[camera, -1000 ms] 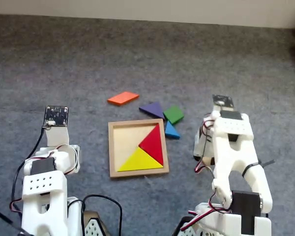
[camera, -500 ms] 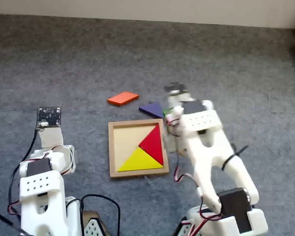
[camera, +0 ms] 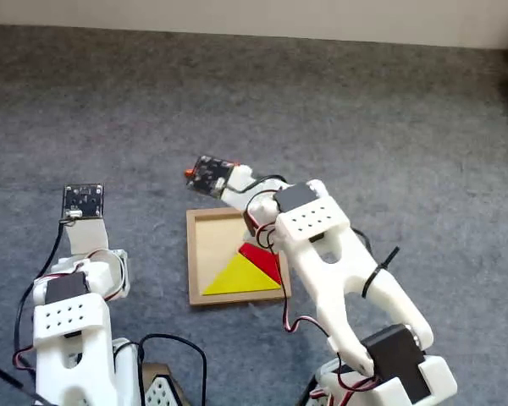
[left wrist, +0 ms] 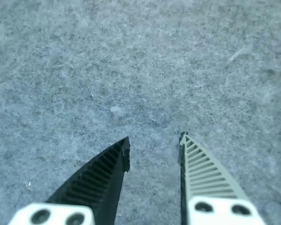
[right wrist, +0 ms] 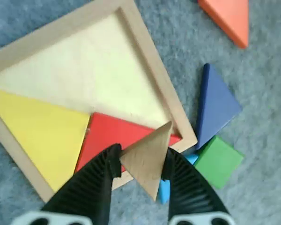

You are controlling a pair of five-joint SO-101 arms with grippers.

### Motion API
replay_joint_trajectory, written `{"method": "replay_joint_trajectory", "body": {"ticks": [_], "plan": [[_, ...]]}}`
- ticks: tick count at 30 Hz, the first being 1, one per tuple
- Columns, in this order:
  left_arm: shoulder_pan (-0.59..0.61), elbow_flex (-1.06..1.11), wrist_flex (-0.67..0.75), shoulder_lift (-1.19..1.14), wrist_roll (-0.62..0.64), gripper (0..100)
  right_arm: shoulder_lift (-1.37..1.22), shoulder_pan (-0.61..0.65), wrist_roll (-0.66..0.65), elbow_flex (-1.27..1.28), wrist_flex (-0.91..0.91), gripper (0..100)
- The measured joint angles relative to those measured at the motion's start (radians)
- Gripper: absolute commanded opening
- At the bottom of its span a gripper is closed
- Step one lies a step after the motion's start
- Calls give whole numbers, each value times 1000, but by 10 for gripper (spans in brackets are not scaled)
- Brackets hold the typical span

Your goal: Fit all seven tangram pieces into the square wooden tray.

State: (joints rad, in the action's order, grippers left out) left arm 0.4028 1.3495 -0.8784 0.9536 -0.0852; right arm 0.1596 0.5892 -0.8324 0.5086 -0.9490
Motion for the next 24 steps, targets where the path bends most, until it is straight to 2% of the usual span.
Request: {"method": "replay_joint_trajectory", "body": {"ticks": [15,21,24], "plan": [[0,0,0,0,0,190,-235,55,-189,-23,173,51],[0,0,0,0,0,190,-236,58,-190,-23,176,207],[0,0,0,0,0,190,-236,58,-190,-23,176,217]]}}
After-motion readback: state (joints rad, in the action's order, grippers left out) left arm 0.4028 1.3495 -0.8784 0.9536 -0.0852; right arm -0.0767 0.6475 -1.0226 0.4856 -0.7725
